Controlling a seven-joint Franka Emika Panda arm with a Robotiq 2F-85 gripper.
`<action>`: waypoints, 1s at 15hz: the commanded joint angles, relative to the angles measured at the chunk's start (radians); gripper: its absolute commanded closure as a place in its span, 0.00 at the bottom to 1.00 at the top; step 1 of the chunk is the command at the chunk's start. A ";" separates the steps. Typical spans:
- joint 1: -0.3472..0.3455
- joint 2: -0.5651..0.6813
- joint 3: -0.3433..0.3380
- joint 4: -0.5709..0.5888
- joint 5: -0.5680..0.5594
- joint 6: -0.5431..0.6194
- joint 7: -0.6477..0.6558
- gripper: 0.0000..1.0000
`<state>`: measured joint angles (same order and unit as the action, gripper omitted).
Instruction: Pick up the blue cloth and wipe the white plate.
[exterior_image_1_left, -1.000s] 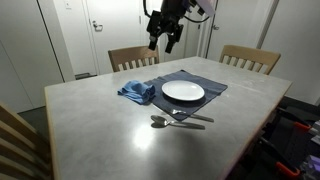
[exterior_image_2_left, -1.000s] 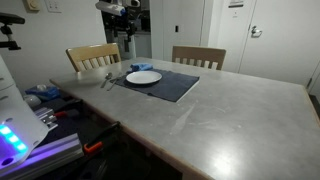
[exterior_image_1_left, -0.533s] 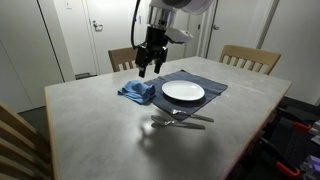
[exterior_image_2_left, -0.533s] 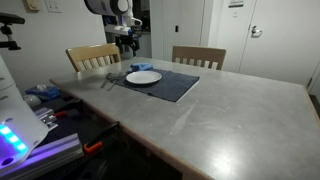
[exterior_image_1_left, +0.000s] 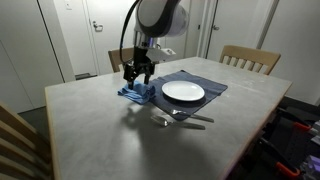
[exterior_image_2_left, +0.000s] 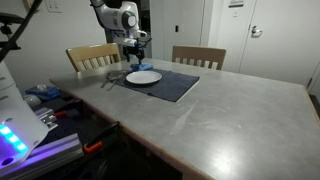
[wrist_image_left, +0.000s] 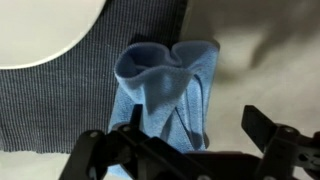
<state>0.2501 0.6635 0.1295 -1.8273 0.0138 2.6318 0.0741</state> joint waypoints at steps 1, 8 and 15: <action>0.038 0.072 -0.045 0.070 -0.030 -0.023 0.064 0.00; 0.057 0.094 -0.080 0.089 -0.047 -0.027 0.101 0.03; 0.055 0.083 -0.079 0.087 -0.042 -0.027 0.109 0.62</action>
<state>0.3029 0.7488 0.0556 -1.7536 -0.0173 2.6298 0.1650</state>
